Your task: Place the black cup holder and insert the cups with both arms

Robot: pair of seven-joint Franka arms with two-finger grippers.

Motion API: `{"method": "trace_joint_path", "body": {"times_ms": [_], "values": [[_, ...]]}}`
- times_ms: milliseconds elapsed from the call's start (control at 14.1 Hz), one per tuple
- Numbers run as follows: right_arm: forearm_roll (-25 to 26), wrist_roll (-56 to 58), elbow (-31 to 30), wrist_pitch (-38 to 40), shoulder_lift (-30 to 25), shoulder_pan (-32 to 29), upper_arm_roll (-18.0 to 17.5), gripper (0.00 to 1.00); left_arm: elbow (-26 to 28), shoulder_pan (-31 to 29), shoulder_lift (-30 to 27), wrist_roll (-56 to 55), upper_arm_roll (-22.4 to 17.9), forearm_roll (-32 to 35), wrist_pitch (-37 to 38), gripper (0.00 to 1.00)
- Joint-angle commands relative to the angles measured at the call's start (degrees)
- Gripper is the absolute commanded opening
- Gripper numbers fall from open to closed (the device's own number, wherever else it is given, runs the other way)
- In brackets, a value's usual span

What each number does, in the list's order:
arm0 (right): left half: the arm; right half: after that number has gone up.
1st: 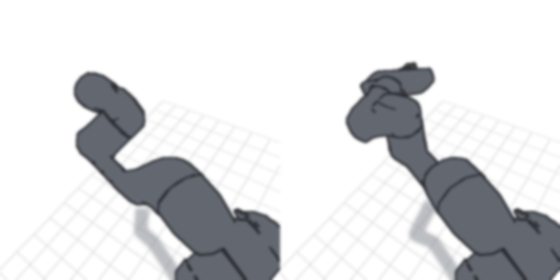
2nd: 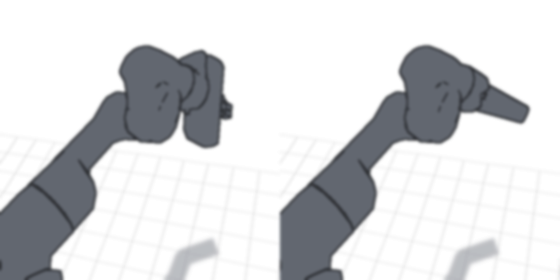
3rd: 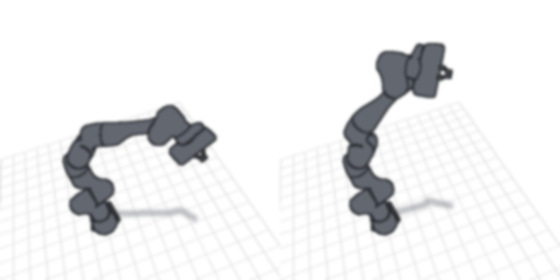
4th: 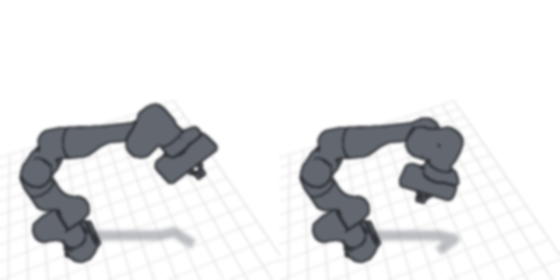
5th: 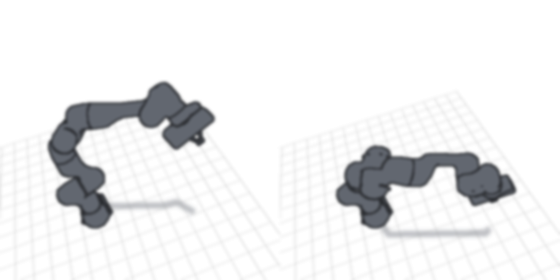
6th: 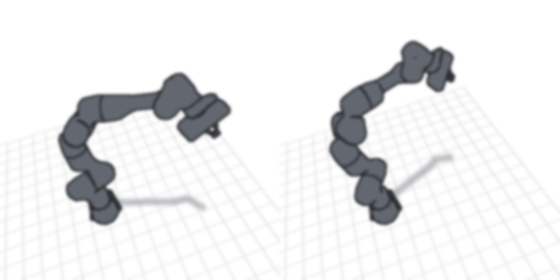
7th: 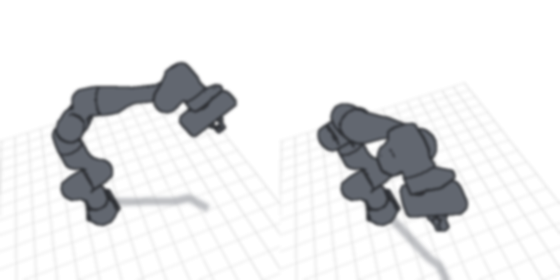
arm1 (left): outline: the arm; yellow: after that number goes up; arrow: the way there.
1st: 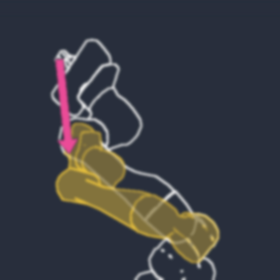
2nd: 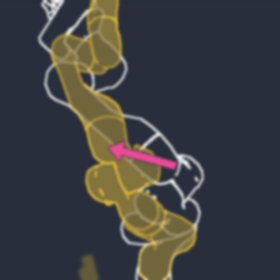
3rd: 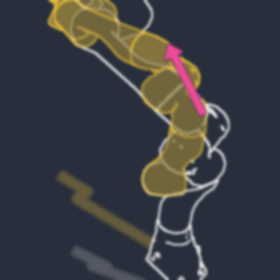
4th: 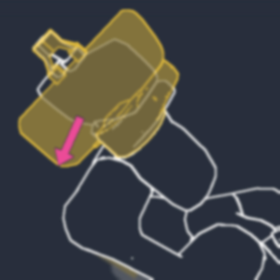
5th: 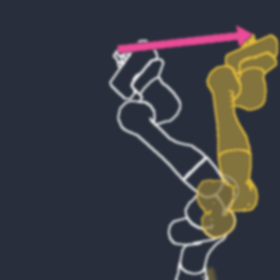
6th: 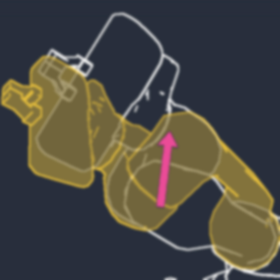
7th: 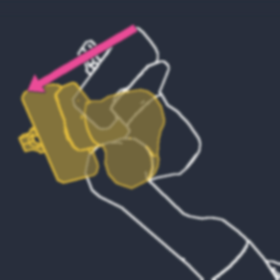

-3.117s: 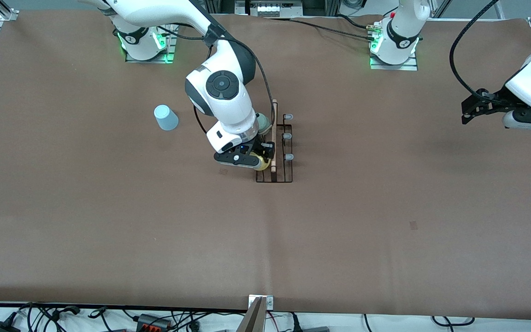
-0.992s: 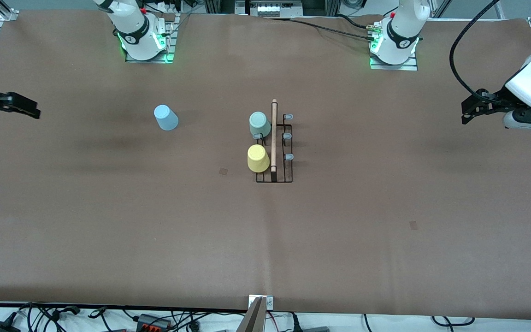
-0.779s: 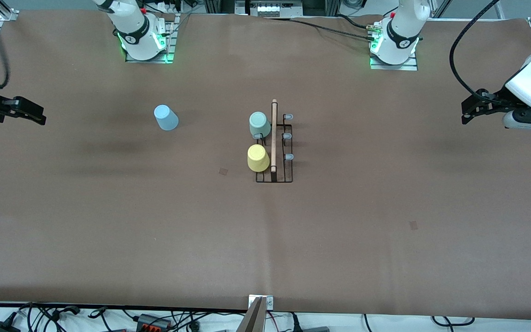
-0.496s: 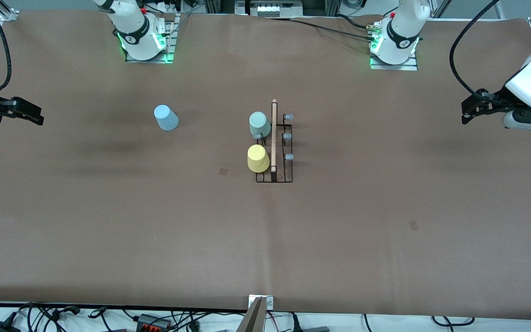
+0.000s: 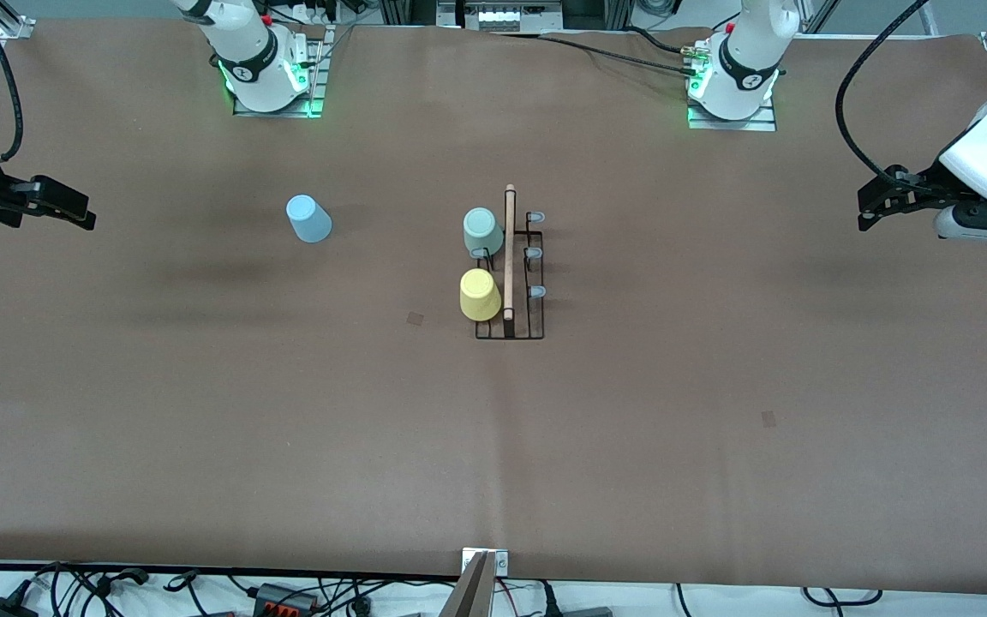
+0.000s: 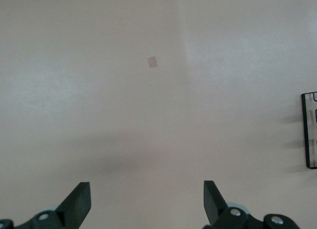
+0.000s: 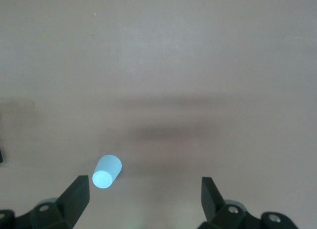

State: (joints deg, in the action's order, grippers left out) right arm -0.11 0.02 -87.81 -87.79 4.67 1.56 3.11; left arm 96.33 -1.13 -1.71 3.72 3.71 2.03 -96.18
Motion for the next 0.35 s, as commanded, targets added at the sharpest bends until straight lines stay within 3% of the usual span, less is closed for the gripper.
{"method": "trace_joint_path", "body": {"times_ms": [0, 283], "values": [[-0.95, 1.3, 0.53, 0.43, -0.29, 0.2, 0.84, 1.0, -1.49, -0.01, 0.66, 0.93, -0.1, -0.8, 1.08, 1.0], [-0.95, 1.3, 0.97, 0.25, 0.07, 0.29, 0.75, 1.0, -1.49, -0.01, 0.66, 0.93, -0.1, -0.8, 1.08, 1.0]]}}
